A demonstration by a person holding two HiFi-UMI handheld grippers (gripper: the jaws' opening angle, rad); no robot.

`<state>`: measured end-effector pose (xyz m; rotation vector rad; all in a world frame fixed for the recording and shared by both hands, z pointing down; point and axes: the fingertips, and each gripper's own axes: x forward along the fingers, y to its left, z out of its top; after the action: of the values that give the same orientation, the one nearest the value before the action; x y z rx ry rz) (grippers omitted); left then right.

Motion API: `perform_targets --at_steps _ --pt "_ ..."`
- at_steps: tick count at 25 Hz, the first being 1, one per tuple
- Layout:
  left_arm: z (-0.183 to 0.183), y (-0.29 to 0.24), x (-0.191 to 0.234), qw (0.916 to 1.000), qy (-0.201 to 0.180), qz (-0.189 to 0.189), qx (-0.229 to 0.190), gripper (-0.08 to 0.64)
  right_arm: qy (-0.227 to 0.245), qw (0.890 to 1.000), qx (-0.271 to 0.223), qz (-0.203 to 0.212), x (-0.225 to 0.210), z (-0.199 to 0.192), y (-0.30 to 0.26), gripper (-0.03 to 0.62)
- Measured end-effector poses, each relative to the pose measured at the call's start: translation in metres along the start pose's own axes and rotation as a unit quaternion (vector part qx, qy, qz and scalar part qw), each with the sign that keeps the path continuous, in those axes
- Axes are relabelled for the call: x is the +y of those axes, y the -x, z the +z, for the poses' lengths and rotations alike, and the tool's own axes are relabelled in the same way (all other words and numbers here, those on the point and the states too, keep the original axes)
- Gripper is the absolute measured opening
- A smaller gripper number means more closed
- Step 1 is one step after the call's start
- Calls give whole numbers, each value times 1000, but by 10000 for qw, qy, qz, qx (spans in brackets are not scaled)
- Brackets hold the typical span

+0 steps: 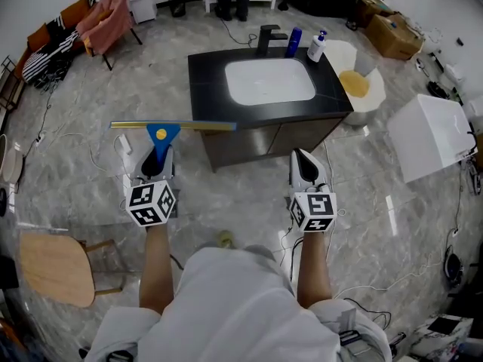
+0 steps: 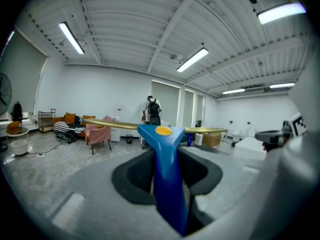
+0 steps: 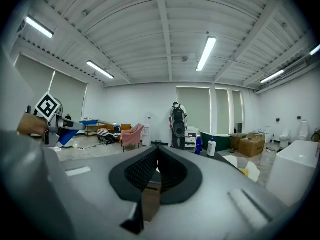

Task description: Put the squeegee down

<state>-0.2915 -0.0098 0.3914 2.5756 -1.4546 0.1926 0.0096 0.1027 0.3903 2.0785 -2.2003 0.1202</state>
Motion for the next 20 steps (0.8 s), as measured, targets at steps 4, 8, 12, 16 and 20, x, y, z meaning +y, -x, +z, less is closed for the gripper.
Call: perform_targets --at_steps 4,8,12,16,20 --pt "1 -25 13 10000 55 -22 2 127 34 10000 42 1 -2 1 -27 3" --pt "4 -46 26 9999 126 4 -6 127 92 9999 34 35 -4 5 -53 3" --pt "6 -71 35 9998 168 58 -23 127 124 9999 10 97 -11 7 -82 3" --pt "5 -102 42 9997 213 135 -45 127 113 9997 -35 201 -24 3 -118 3" --pt "5 -141 47 9994 217 287 8 127 63 9994 -11 345 -46 -2 -165 3"
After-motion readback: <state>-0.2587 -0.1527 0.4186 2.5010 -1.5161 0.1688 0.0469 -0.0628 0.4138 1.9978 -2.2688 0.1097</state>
